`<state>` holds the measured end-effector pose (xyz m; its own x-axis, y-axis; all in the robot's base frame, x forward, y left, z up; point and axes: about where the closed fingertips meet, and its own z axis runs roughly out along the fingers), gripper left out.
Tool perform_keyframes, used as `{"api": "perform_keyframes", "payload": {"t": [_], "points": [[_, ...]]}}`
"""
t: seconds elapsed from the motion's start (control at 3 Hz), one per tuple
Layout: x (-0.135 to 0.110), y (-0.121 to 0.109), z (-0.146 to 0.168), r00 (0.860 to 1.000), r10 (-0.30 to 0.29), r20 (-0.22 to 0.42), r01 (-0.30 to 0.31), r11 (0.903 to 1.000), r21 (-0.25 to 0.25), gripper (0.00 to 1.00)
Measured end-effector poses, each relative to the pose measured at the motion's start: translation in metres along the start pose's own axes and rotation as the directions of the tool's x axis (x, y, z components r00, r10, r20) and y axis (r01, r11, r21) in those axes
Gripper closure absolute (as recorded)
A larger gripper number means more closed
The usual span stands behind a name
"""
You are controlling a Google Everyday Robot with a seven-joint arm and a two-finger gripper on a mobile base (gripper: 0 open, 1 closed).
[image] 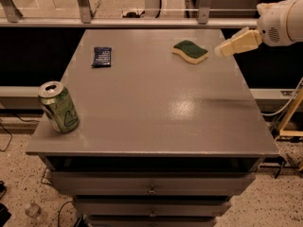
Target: Move sponge near green can
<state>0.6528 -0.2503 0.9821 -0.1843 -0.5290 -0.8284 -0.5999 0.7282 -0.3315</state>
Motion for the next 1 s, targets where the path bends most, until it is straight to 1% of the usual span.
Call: {"api": "perform_keyframes", "payload": {"t": [0.33,0.67,1.0], "points": [[0.002,0.003,0.037,0.991,0.102,0.084,-0.1,0.9945,-0.029,0.0],[0.006,0.004,0.087,0.967,0.195,0.165,-0.189,0.9806,-0.053,0.0],[0.011,0.005,0.124,0.947,0.234,0.218,-0.224,0.9721,-0.071,0.0]]}}
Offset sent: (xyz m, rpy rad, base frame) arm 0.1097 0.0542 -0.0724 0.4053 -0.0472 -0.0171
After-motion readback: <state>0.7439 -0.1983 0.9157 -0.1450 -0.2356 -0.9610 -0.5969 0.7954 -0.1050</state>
